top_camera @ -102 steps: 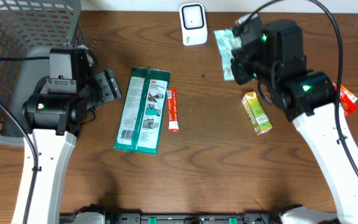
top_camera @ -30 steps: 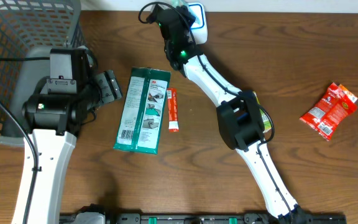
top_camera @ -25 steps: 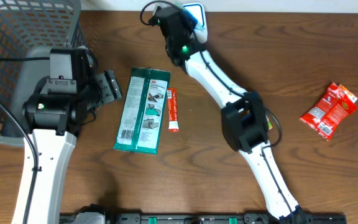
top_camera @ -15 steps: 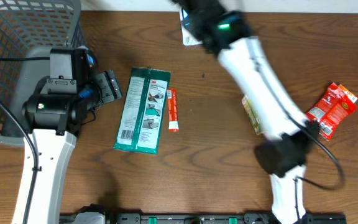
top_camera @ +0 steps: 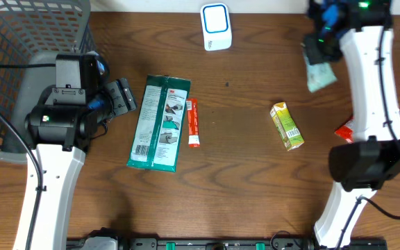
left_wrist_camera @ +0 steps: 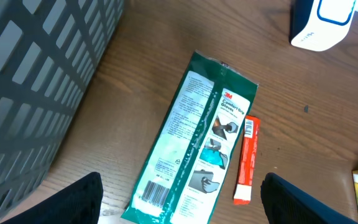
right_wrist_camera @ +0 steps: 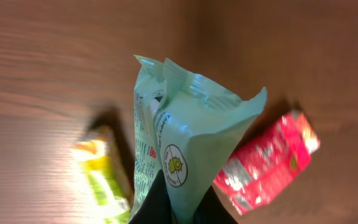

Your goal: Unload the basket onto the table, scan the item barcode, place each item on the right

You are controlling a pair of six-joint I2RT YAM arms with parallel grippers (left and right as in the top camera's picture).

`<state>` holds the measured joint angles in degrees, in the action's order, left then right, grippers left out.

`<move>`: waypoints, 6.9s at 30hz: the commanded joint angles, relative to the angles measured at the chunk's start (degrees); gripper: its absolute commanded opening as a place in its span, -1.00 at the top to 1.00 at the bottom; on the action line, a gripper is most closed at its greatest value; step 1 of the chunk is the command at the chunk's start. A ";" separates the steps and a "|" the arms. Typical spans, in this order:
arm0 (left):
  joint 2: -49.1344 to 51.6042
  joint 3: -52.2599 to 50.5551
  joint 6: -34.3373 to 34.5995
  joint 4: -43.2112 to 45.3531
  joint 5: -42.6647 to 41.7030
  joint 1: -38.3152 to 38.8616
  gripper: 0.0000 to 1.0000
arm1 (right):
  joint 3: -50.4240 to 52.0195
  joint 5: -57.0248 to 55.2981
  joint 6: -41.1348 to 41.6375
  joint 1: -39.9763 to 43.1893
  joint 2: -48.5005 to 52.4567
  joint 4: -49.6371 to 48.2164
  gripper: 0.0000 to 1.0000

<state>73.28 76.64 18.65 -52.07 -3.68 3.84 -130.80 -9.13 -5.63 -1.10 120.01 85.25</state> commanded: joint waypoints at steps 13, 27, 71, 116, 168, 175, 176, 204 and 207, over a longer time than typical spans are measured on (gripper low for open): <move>-0.20 0.98 0.07 0.02 0.31 -0.17 -0.64 | 31.01 -5.42 0.81 13.94 0.28 -22.51 0.98; -0.20 0.98 0.07 0.02 0.31 -0.17 -0.65 | 32.68 -5.62 0.66 16.87 0.22 -23.85 -0.95; -0.20 0.98 0.07 0.02 0.33 -0.17 -0.65 | 39.23 14.34 6.58 14.08 -0.98 -29.03 0.60; -0.17 0.92 0.07 -0.22 0.31 -0.17 -0.65 | 62.40 38.18 15.08 3.87 -6.88 -30.88 0.66; -0.17 0.92 0.07 -0.22 0.33 -0.17 -0.65 | 73.66 8.00 42.18 -17.38 -28.61 -35.50 0.97; -0.17 0.92 0.07 -0.22 0.31 -0.17 -0.65 | 81.96 9.73 49.11 -22.03 -28.61 -54.42 0.97; -0.17 0.92 0.07 -0.22 0.31 -0.17 -0.65 | 82.84 8.74 50.62 -22.62 -28.61 -56.52 0.98; -0.17 0.92 0.07 -0.22 0.31 -0.17 -0.65 | 81.72 0.04 32.02 -31.10 -37.24 -68.35 0.98; -0.17 0.92 0.07 -0.22 0.33 -0.17 -0.65 | 79.89 3.54 30.51 -26.21 -42.51 -64.19 0.98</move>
<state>73.28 76.64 18.65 -52.25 -3.70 3.86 -47.62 -7.33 30.13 -31.33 82.91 19.84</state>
